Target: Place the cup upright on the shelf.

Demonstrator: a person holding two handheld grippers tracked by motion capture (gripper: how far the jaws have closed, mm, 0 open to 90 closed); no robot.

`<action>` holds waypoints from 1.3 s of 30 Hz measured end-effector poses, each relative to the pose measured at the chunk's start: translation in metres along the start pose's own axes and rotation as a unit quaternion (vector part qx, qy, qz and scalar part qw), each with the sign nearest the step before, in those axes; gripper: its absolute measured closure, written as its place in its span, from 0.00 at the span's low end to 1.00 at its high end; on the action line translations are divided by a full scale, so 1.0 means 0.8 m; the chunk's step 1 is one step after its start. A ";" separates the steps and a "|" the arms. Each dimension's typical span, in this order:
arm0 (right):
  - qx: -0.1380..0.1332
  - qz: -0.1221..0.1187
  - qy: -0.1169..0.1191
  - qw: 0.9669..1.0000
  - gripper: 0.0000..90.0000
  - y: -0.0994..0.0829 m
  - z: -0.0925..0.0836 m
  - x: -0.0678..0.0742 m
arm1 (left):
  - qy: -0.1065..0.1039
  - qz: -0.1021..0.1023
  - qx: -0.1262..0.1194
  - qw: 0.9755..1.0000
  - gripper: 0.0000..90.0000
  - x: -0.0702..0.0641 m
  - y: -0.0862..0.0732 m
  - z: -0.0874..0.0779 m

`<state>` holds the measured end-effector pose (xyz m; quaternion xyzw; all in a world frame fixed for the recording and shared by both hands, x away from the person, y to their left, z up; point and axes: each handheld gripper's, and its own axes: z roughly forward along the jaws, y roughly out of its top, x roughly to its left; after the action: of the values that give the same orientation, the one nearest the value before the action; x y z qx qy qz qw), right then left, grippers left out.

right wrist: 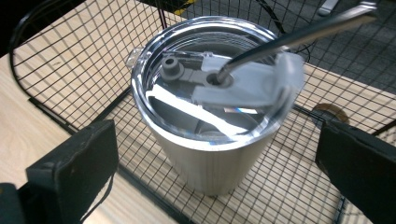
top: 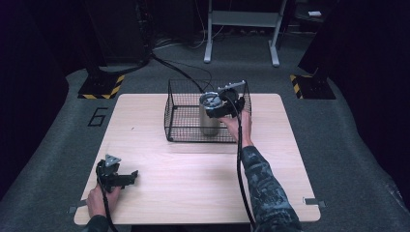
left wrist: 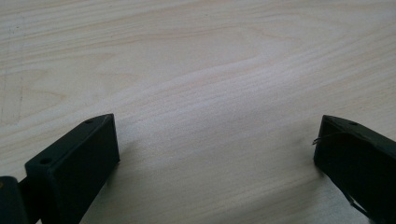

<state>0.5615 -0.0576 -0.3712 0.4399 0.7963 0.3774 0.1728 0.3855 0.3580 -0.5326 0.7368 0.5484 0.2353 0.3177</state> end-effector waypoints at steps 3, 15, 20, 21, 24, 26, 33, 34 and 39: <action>-0.003 -0.004 0.002 1.000 0.00 -0.004 -0.018 0.001 | 0.000 0.000 0.000 1.000 0.00 0.000 0.000 0.000; -0.023 -0.023 0.003 0.999 0.00 -0.033 -0.094 0.005 | 0.000 0.000 0.000 1.000 0.00 0.000 0.000 0.000; -0.030 -0.034 -0.001 0.999 0.00 -0.050 -0.117 0.003 | 0.000 0.000 0.000 1.000 0.00 0.000 0.000 0.000; -0.032 -0.034 -0.004 0.999 0.00 -0.059 -0.127 0.003 | 0.000 0.000 0.000 1.000 0.00 0.000 0.000 0.000; -0.035 -0.035 -0.009 0.999 0.00 -0.074 -0.141 0.002 | 0.000 0.000 0.000 1.000 0.00 0.000 0.000 0.000; -0.036 -0.034 -0.011 0.999 0.00 -0.084 -0.148 0.000 | 0.000 0.000 0.000 1.000 0.00 0.000 0.000 0.000; -0.042 -0.021 -0.027 0.999 0.00 -0.127 -0.169 -0.008 | 0.001 0.004 0.001 1.000 0.00 0.001 0.000 0.000; -0.041 -0.021 -0.029 0.999 0.00 -0.134 -0.171 -0.009 | 0.001 0.003 0.000 1.000 0.00 0.001 0.000 0.000; -0.036 -0.008 -0.039 0.999 0.00 -0.169 -0.175 -0.017 | 0.001 0.003 0.001 1.000 0.00 0.001 0.000 0.000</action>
<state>0.4073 -0.1759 -0.3819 0.4413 0.7782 0.3874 0.2225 0.3857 0.3584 -0.5325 0.7387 0.5462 0.2365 0.3162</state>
